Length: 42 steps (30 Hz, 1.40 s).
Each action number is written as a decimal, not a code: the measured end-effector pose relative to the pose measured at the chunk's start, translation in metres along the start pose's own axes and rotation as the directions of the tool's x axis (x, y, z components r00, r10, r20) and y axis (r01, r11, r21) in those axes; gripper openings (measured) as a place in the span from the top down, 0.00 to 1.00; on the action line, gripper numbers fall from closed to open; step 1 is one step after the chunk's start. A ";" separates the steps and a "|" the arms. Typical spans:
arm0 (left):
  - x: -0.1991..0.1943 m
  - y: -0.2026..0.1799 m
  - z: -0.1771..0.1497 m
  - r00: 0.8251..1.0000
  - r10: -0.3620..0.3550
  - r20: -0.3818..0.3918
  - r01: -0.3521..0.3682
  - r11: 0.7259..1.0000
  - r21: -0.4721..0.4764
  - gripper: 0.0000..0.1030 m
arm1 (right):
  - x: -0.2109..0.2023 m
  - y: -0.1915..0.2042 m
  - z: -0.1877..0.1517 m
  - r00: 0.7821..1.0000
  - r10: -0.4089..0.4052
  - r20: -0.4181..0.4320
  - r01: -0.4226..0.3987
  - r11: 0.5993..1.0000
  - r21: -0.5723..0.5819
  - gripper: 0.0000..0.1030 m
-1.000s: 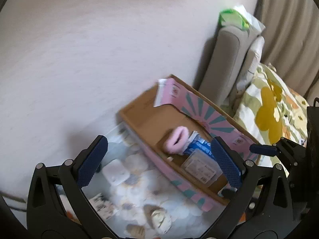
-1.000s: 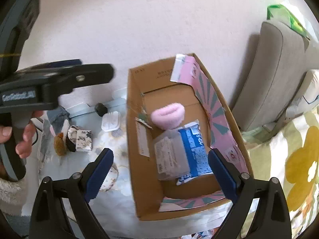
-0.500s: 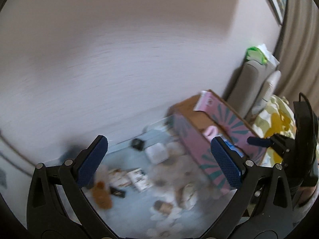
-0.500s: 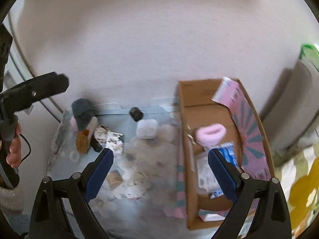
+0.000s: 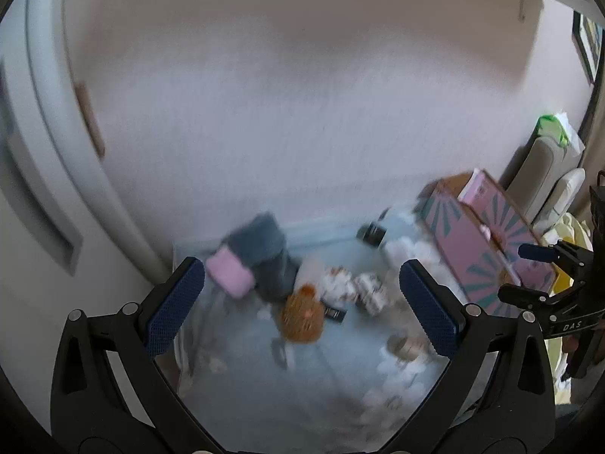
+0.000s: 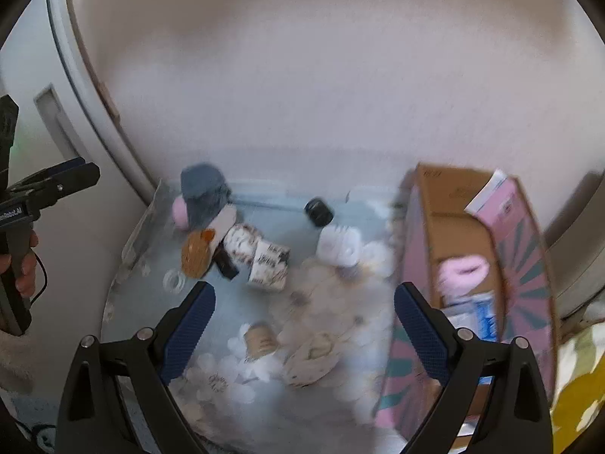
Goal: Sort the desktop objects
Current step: 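Grasp white tape roll with left gripper while right grasps cream rolled cloth, then carry tape roll and rolled cloth with both grippers into the cardboard box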
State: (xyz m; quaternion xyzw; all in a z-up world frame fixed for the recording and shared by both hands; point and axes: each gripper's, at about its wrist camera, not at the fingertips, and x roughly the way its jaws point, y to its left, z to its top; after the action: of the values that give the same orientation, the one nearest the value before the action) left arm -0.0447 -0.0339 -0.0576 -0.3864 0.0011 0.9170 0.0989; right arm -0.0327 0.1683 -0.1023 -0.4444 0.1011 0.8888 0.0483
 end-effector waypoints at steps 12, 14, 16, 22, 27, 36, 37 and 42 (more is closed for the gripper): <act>0.090 0.025 -0.114 0.996 0.009 -0.094 -0.018 0.995 -0.094 0.12 | 0.046 0.008 -0.086 0.992 -0.124 0.028 0.111 0.953 0.282 0.15; 0.104 0.027 -0.125 0.994 0.004 -0.108 -0.015 0.994 -0.107 0.15 | 0.054 0.003 -0.095 0.987 -0.159 0.017 0.146 0.938 0.313 0.18; 0.116 0.026 -0.131 0.993 -0.004 -0.115 -0.008 0.994 -0.106 0.19 | 0.060 0.001 -0.101 0.982 -0.190 0.007 0.178 0.931 0.320 0.26; 0.133 0.019 -0.140 0.992 -0.015 -0.124 0.007 0.998 -0.067 0.33 | 0.079 -0.010 -0.103 0.971 -0.237 -0.009 0.222 0.898 0.380 0.34; 0.140 0.014 -0.142 0.991 -0.036 -0.131 0.029 0.998 -0.056 0.55 | 0.089 -0.012 -0.100 0.970 -0.241 -0.021 0.231 0.900 0.369 0.49; 0.139 0.012 -0.142 0.989 -0.074 -0.129 0.068 0.996 -0.051 0.91 | 0.096 -0.008 -0.097 0.971 -0.236 -0.039 0.237 0.923 0.303 0.73; 0.139 0.012 -0.142 0.989 -0.075 -0.131 0.069 0.996 -0.054 0.91 | 0.096 -0.009 -0.096 0.971 -0.234 -0.039 0.235 0.923 0.304 0.73; 0.135 0.008 -0.140 0.989 -0.075 -0.128 0.069 0.996 -0.047 0.91 | 0.092 -0.008 -0.091 0.972 -0.233 -0.031 0.232 0.928 0.291 0.73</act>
State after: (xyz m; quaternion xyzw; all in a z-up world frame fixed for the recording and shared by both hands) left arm -0.0389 -0.0280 -0.2522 -0.4471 -0.0261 0.8855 0.1234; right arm -0.0153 0.1552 -0.2303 -0.4391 0.1781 0.8530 0.2185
